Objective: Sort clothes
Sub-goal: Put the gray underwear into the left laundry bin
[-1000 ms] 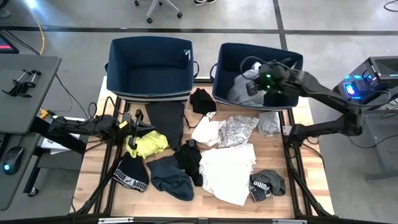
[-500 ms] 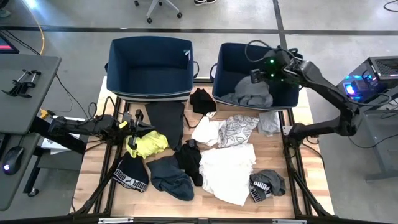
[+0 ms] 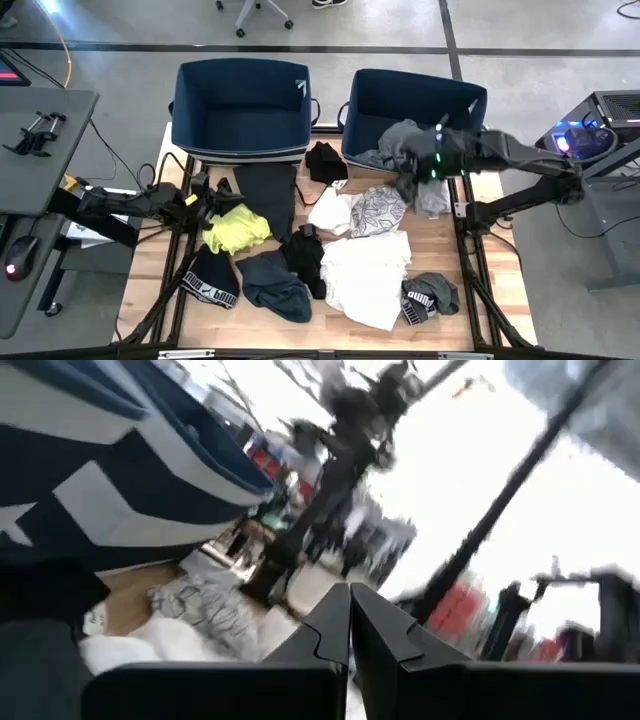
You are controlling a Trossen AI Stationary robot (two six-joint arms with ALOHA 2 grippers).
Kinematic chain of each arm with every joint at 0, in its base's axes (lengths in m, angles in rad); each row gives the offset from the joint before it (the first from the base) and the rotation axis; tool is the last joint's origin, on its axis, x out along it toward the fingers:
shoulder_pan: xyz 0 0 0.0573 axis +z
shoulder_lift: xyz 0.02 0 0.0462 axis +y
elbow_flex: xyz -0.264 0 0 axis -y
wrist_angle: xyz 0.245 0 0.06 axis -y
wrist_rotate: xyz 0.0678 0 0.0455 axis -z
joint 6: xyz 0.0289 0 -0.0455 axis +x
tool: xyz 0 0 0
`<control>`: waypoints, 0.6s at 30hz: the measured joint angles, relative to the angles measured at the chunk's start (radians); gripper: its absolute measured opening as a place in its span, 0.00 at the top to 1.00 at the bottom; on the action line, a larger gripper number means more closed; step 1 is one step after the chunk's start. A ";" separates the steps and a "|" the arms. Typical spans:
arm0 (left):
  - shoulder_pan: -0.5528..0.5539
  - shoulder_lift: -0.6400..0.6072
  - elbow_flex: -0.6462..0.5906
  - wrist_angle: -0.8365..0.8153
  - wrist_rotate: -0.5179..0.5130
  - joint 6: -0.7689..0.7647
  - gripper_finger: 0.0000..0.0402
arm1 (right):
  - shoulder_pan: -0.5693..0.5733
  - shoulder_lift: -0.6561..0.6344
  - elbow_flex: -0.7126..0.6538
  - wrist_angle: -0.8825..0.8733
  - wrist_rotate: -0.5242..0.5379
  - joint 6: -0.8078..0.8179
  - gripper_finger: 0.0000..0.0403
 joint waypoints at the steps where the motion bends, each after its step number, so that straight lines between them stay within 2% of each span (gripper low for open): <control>1: 0.000 0.000 0.000 0.010 -0.021 -0.043 1.00 | 0.056 0.001 0.000 0.005 -0.001 0.017 0.41; 4: 0.001 0.000 0.000 0.052 -0.094 -0.209 1.00 | 0.193 0.004 0.000 0.018 -0.045 0.088 0.41; 6: 0.002 0.000 0.000 0.073 -0.135 -0.246 1.00 | 0.269 0.008 0.000 0.030 -0.093 0.159 0.41; 12: 0.001 0.002 0.011 0.141 -0.138 -0.203 1.00 | 0.474 0.014 -0.091 0.107 -0.181 0.377 0.41; 18: 0.001 0.051 0.078 0.123 -0.135 -0.081 1.00 | 0.659 0.016 -0.353 0.189 -0.206 0.634 0.41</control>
